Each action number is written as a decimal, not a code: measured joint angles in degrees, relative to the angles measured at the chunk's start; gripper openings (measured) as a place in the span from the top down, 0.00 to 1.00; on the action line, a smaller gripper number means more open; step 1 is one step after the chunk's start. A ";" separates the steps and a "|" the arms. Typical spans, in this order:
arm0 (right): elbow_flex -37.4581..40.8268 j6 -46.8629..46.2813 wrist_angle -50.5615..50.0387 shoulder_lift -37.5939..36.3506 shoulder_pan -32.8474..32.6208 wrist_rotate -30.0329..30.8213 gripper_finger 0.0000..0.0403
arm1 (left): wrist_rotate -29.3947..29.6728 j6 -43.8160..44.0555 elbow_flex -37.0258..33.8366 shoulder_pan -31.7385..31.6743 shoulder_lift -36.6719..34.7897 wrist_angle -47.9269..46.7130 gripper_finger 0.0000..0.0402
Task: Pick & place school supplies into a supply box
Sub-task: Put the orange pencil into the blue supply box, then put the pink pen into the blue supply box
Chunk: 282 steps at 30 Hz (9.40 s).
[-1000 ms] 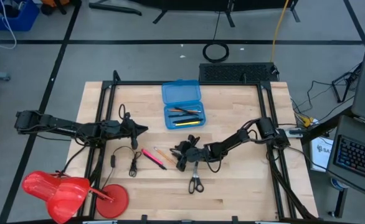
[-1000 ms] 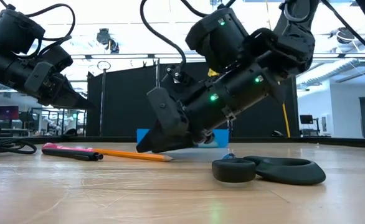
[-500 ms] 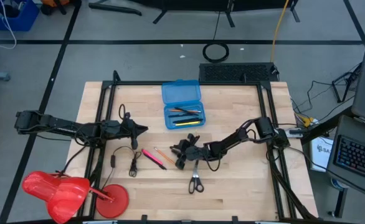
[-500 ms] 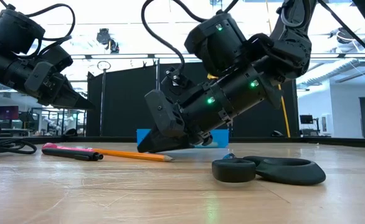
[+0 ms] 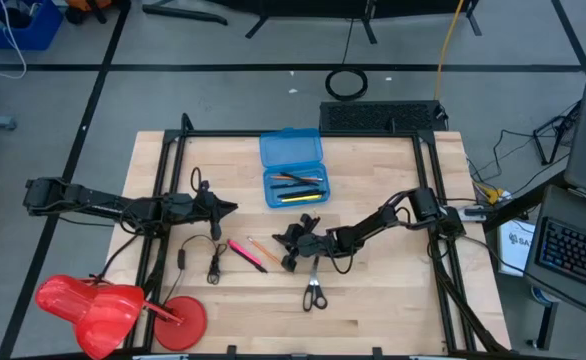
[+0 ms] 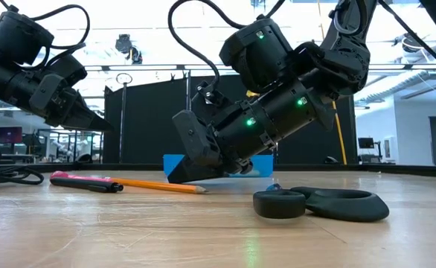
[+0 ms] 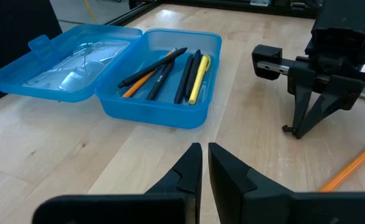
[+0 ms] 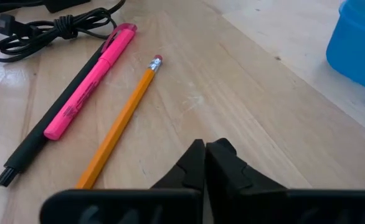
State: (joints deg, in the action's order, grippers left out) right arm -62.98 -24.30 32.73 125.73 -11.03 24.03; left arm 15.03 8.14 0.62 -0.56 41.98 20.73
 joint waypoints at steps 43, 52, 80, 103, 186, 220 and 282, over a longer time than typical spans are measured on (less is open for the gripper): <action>0.20 8.96 4.00 -2.38 0.02 1.42 1.00 | 0.00 -0.17 0.00 0.02 0.00 -0.07 0.92; 0.13 11.73 4.93 -4.23 0.02 1.56 1.00 | 0.00 -0.31 0.00 0.02 0.02 -0.05 0.92; 0.05 7.10 3.25 -8.91 -5.71 -1.20 0.64 | 0.02 -0.22 0.00 0.00 0.02 0.06 0.92; -0.26 9.89 12.03 1.07 -6.56 2.83 0.43 | 0.04 -0.49 0.00 0.01 0.02 0.02 0.92; 0.22 24.16 9.85 -3.20 -3.49 1.73 0.98 | 0.04 -0.68 0.00 0.00 0.02 -1.16 0.92; 0.09 34.40 -17.23 -16.65 11.35 8.31 0.98 | 0.02 -0.66 0.00 0.02 0.02 -1.18 0.92; -2.88 17.60 16.61 -4.52 -4.38 -13.86 0.78 | 0.51 1.08 -0.01 0.01 0.01 1.91 0.92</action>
State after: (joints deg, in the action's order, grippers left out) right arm -65.86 -6.70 49.34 121.21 -15.40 10.17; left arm 15.54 9.22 0.61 -0.54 41.99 22.64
